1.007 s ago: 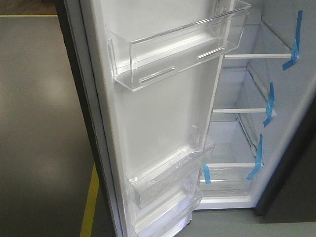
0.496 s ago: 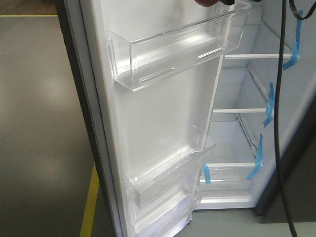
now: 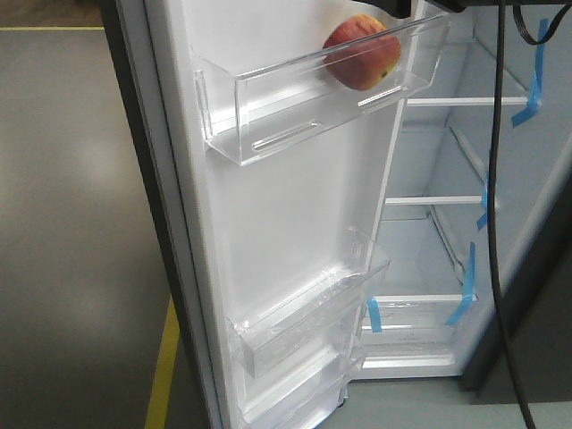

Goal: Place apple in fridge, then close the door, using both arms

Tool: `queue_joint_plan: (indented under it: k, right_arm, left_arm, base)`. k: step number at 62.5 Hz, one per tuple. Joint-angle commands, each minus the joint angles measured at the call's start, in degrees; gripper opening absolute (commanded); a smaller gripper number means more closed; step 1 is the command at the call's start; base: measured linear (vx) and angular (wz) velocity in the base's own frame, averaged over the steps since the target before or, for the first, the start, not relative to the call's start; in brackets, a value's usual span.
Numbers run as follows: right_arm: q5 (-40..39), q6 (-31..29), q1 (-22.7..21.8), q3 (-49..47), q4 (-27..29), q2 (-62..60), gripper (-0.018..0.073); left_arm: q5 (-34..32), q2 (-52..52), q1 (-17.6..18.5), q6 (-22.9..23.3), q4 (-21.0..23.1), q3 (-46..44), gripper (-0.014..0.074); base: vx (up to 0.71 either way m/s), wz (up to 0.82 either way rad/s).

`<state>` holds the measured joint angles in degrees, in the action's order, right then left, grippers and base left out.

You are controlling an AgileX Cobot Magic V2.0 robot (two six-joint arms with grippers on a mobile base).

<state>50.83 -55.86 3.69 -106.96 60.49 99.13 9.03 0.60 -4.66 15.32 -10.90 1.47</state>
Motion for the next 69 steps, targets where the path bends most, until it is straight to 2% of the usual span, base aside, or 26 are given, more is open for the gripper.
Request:
queue_joint_plan:
  k: [1,9,16,24,45,52,58,69]
  right_arm:
    - [-2.90,0.11,-0.16,-1.89,2.95,-3.74,0.0601]
    - [-2.94,0.24,-0.22,-1.89,2.89,-5.94,0.0467]
    - [-2.17,0.49,-0.22,-1.89,2.34,-8.79,0.0265]
    - [-0.76,0.49,-0.22,-1.83,0.30,-12.37,-0.0020]
    - [10.09,8.09,-0.17,-1.83,-9.39,-22.17,-0.0005]
    - [10.58,8.40,-0.17,1.03,-12.11,-26.03,-0.0004]
    - [6.71,7.99,-0.17,10.02,-12.03,-32.09,-0.0004]
    - [-3.89,7.30,-0.17,35.46,-11.81,-46.25,-0.0004]
  left_arm:
    - [-3.90,0.88,0.11,0.22,0.11,1.63,-0.0006]
    - [-3.90,0.88,0.11,0.22,0.11,1.63,-0.0006]
    - [-3.90,0.88,0.11,0.22,0.11,1.63,-0.0006]
    - [-3.90,0.88,0.11,0.22,0.11,1.63,-0.0006]
    - [-4.28,0.88,0.11,0.39,0.23,1.63,-0.0006]
    - [-5.80,0.88,0.11,0.67,3.08,1.63,-0.0006]
    - [-9.03,0.88,0.11,1.32,8.72,1.63,-0.0006]
    - [-17.60,0.88,0.11,5.15,18.24,1.59,-0.0006]
  base:
    - [0.00,0.00]
    - [0.00,0.00]
    - [0.00,0.00]
    - [0.00,0.00]
    - [0.00,0.00]
    - [0.00,0.00]
    - [0.00,0.00]
    - [0.00,0.00]
